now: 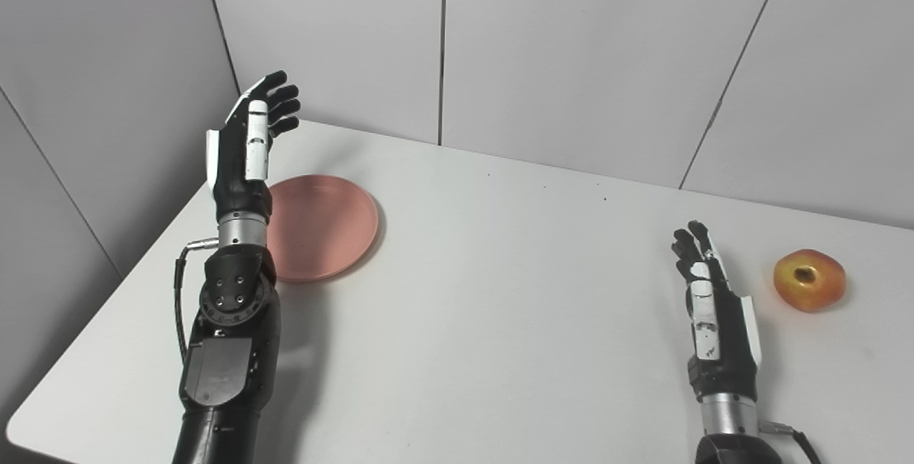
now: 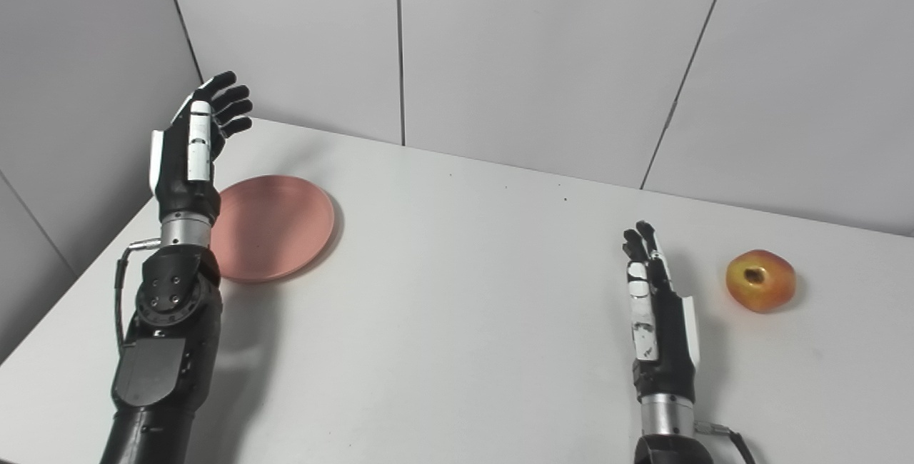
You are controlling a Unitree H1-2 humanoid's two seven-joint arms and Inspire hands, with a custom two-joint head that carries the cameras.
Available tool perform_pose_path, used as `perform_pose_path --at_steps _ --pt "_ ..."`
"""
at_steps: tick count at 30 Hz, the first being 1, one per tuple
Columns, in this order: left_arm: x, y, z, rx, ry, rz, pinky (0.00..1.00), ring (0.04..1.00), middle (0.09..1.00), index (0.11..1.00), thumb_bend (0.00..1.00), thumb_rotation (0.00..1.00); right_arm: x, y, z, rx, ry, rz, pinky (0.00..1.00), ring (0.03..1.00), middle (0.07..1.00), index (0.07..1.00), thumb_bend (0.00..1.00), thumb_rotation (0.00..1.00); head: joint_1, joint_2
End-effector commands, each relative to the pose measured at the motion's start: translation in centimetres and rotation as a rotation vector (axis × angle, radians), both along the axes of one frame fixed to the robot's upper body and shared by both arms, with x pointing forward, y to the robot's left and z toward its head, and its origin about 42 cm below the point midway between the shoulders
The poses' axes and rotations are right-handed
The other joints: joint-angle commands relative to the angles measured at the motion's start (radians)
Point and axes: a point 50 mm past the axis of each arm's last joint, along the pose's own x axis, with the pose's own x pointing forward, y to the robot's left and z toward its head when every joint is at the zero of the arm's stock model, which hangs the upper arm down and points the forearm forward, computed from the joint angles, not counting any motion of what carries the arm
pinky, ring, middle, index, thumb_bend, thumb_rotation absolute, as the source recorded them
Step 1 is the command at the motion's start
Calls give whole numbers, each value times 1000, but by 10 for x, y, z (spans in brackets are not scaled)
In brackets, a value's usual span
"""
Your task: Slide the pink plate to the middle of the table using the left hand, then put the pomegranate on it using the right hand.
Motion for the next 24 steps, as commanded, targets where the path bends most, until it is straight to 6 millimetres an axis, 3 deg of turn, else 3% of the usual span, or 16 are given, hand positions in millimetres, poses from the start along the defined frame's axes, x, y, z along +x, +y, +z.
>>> perform_pose_path --at_steps 1,10,16,24 --pt "1 10 21 48 -41 8 721 752 758 737 284 987 -12 -11 -23 -20 43 -14 961 922 909 934 556 1000 -3 1" --pt "-3 28 14 40 6 56 722 758 763 742 254 917 -12 -12 -23 -11 40 -8 975 927 911 937 560 1000 0 4" --pt "-5 42 7 48 22 77 734 766 766 744 252 920 -12 -12 -23 -7 45 -7 976 927 914 938 553 1000 0 4" --pt "-3 53 -4 42 57 85 715 752 755 730 289 866 -11 -13 -23 -15 44 -7 987 929 911 935 560 1000 2 5"
